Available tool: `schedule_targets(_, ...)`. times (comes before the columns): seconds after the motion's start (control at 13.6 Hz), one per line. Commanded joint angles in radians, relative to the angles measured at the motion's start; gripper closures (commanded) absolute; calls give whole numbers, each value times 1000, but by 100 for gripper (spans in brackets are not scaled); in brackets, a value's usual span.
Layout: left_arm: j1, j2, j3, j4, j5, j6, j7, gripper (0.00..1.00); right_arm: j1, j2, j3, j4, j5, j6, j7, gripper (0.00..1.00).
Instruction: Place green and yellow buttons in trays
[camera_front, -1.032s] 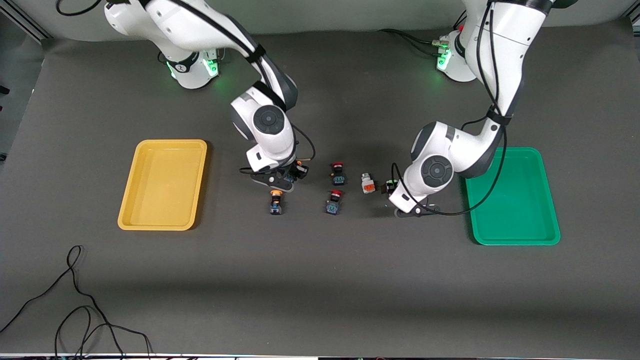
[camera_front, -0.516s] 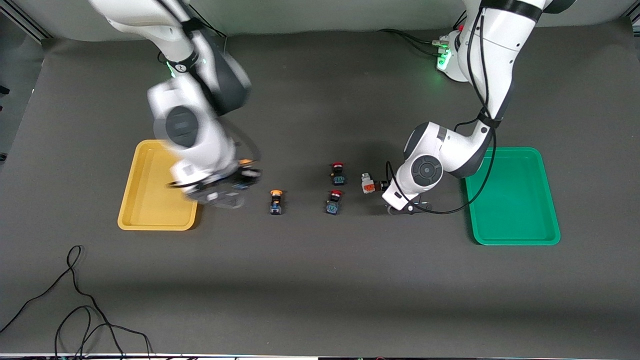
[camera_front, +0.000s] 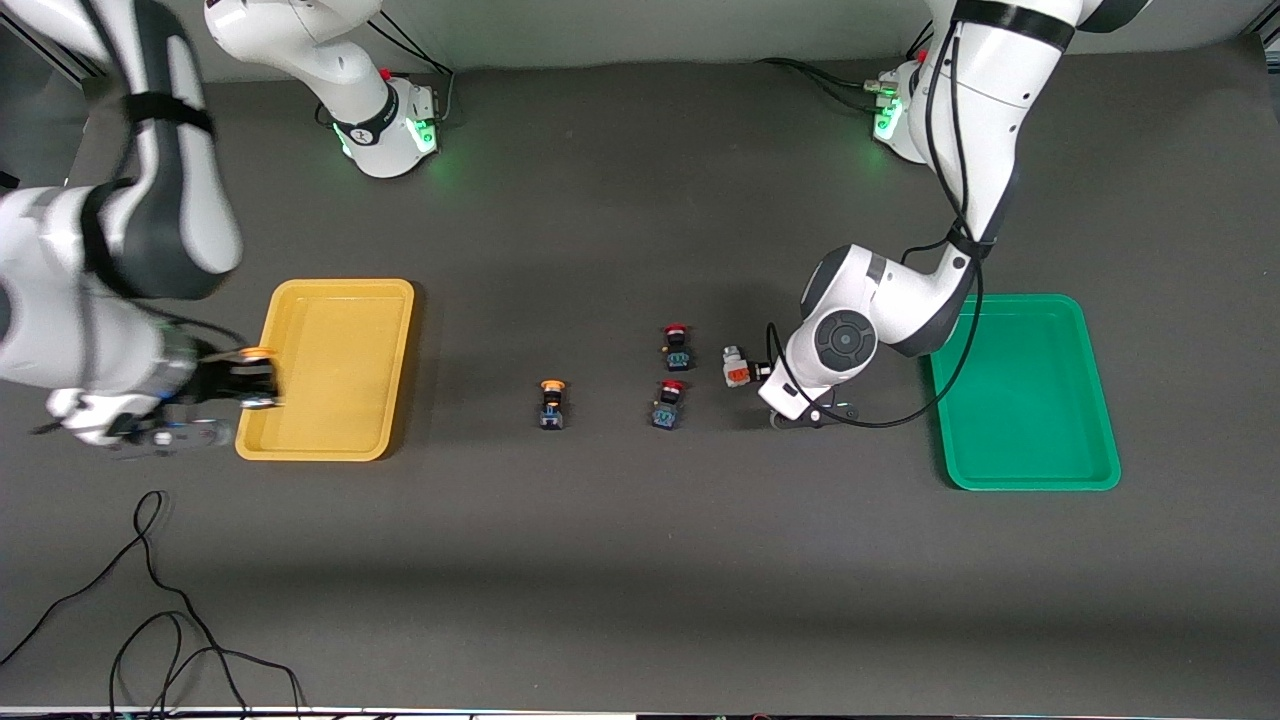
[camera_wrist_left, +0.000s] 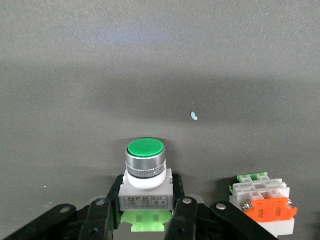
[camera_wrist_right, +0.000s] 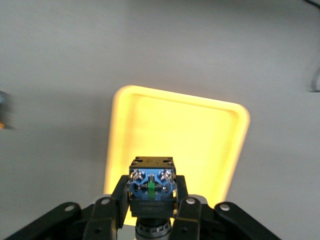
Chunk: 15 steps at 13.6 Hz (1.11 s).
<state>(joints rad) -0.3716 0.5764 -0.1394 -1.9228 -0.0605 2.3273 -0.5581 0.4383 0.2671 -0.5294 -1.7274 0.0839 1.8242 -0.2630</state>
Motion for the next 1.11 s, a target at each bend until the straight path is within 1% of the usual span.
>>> schedule_targets(0.0, 5, -77, 18, 11, 1, -95, -11, 100, 19, -22, -89, -134, 29, 134, -131, 76)
schedule_targets(0.07, 37, -122, 17, 37, 5, -189, -5, 100, 17, -13, -96, -199, 57, 217, -139, 76)
schedule_targets(0.22, 83, -206, 17, 92, 5, -389, 68, 100, 5, 18, -98, -346, 98, 419, -163, 76)
schedule_targets(0.29, 109, -249, 18, 106, 7, -454, 89, 100, 4, 55, -98, -384, 144, 485, -177, 76)
schedule_targets(0.37, 143, -277, 20, 131, 14, -514, 113, 100, 5, 104, -98, -389, 189, 512, -189, 76)
schedule_targets(0.44, 195, -289, 20, 169, 42, -579, 186, 100, 5, 142, -98, -388, 238, 521, -208, 76)
schedule_targets(0.52, 253, -296, 20, 207, 59, -626, 275, 100, 5, 164, -98, -389, 276, 529, -229, 76)
schedule_targets(0.59, 310, -297, 20, 237, 62, -655, 369, 100, 7, 184, -96, -388, 296, 529, -248, 76)
schedule_targets(0.66, 385, -299, 18, 244, 57, -663, 470, 100, 7, 196, -96, -388, 306, 529, -249, 67)
schedule_targets(0.74, 449, -296, 18, 243, 59, -651, 545, 100, 7, 201, -96, -388, 316, 527, -248, 47)
schedule_targets(0.81, 492, -285, 20, 238, 68, -631, 623, 100, 8, 208, -96, -383, 319, 521, -243, 6)
schedule_targets(0.88, 543, -271, 21, 219, 97, -585, 689, 100, 8, 208, -96, -380, 320, 521, -237, 1)
schedule_targets(1.03, 623, -256, 21, 132, 120, -446, 817, 100, 13, 187, -96, -362, 321, 489, -228, 0)
